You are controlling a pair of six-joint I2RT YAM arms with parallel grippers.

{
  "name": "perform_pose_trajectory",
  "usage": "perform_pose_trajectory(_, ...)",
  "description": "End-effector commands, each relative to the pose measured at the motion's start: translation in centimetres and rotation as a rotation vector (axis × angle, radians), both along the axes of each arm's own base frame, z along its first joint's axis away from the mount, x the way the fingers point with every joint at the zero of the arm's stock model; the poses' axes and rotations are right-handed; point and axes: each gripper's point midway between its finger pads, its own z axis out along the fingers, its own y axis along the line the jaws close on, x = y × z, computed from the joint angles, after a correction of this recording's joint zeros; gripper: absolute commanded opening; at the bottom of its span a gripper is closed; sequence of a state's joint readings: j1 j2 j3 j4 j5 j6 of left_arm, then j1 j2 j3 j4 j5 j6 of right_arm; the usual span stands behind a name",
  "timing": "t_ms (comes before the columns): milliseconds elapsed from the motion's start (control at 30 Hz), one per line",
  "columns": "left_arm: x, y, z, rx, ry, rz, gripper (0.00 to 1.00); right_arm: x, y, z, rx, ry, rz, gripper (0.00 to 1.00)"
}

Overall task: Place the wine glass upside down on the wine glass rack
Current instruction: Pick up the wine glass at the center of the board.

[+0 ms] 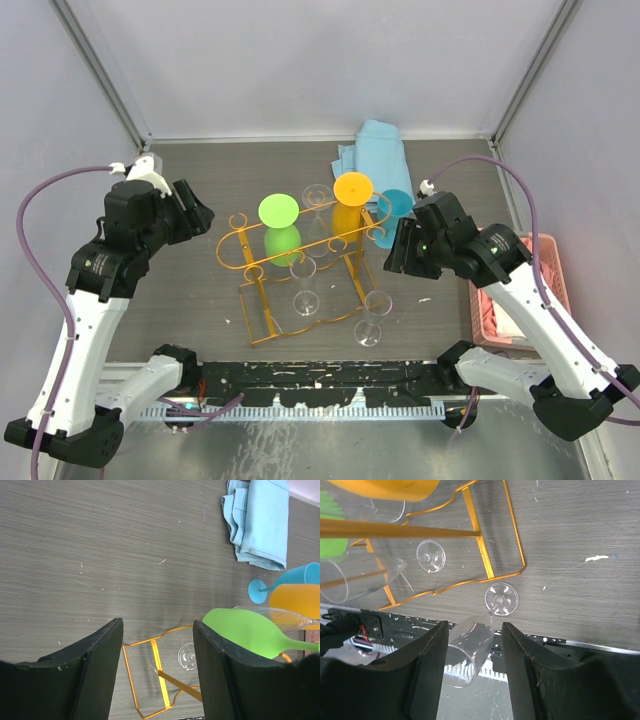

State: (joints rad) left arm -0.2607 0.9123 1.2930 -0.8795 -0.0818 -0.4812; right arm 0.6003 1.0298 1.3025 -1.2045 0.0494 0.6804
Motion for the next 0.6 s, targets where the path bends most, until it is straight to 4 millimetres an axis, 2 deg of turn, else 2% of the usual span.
perform_pose_trajectory(0,0.5,-0.2,2.0,-0.019,-0.074,-0.009,0.60,-0.5,1.1,1.8,0.046,-0.034,0.082,0.52)
perform_pose_trajectory(567,0.5,-0.3,1.8,-0.015,-0.068,-0.012,0.60,-5.0,2.5,0.5,-0.006,0.061,0.243,0.51)
